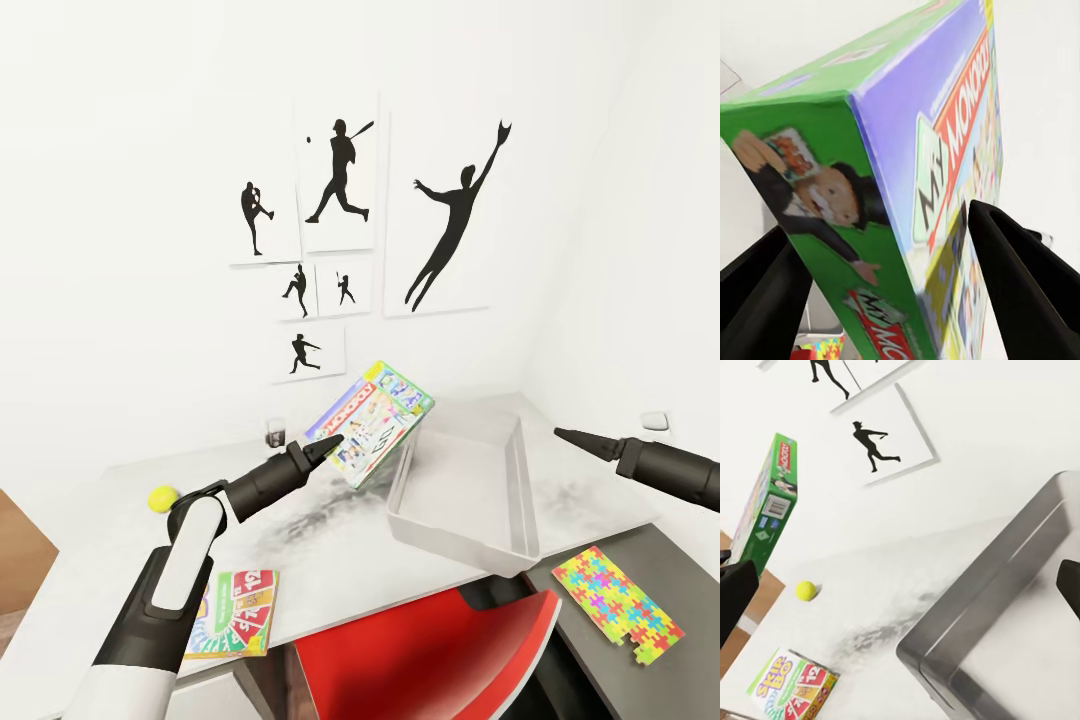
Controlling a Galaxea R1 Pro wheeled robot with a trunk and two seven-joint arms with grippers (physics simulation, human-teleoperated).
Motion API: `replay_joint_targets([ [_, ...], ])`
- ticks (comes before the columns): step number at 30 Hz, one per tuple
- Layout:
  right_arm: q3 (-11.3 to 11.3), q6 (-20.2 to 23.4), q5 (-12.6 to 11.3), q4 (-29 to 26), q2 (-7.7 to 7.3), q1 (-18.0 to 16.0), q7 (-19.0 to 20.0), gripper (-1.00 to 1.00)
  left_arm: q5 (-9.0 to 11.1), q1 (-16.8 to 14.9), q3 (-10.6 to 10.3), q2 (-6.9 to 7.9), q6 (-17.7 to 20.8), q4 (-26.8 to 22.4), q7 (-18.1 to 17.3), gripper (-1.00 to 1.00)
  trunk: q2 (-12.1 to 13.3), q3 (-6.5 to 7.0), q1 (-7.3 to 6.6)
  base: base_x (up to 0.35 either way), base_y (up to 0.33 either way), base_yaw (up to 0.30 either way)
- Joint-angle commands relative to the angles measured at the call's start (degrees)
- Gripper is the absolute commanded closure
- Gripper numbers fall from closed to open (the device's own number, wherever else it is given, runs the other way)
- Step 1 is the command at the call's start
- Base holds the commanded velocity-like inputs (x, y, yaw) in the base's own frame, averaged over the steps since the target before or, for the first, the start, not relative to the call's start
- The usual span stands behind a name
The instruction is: Put all the toys in the child's room - the three board games (two on the bed and one on the table), the two jigsaw puzzles on the table, and the tennis ball on the table - inside the toy box on the table in the child's room.
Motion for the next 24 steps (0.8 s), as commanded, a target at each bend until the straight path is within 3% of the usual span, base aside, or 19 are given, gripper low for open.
replay_joint_targets([
  [1,0.0,0.2,0.2,0.0,-0.03,-0.1,0.3,-1.0,0.1,-0.1,-0.3,0.03,0.3,-0.1,-0.1,1.0,-0.1,-0.12,0.04,0.0,0.0,0.0],
  [8,0.0,0.2,0.1,0.0,-0.23,-0.1,0.6,-1.0,-0.3,-0.3,-3.3,0.71,0.3,-0.3,0.1,1.0,-0.1,-0.12,0.04,0.0,0.0,0.0],
  [10,0.1,0.2,-0.1,0.0,-0.36,0.0,1.1,-1.0,-0.8,-0.4,-5.3,1.13,0.2,-0.6,0.2,1.0,-0.1,-0.12,0.04,0.0,0.0,0.0],
  [13,0.1,0.2,-0.3,0.0,-0.54,0.0,2.8,-1.0,-2.8,-0.6,-8.4,1.58,0.1,-1.2,0.2,1.0,-0.1,-0.12,0.04,0.0,0.0,0.0],
  [21,0.1,0.2,-0.5,0.0,-0.82,0.3,6.1,-1.0,-7.4,-0.8,-11.7,1.44,0.0,-1.8,0.2,1.0,-0.1,-0.12,0.04,0.0,0.0,0.0],
  [24,0.1,0.2,-0.6,0.0,-0.89,0.3,6.6,-1.0,-8.3,-0.8,-12.4,1.44,0.0,-1.9,0.2,1.0,-0.1,-0.12,0.04,0.0,0.0,0.0],
])
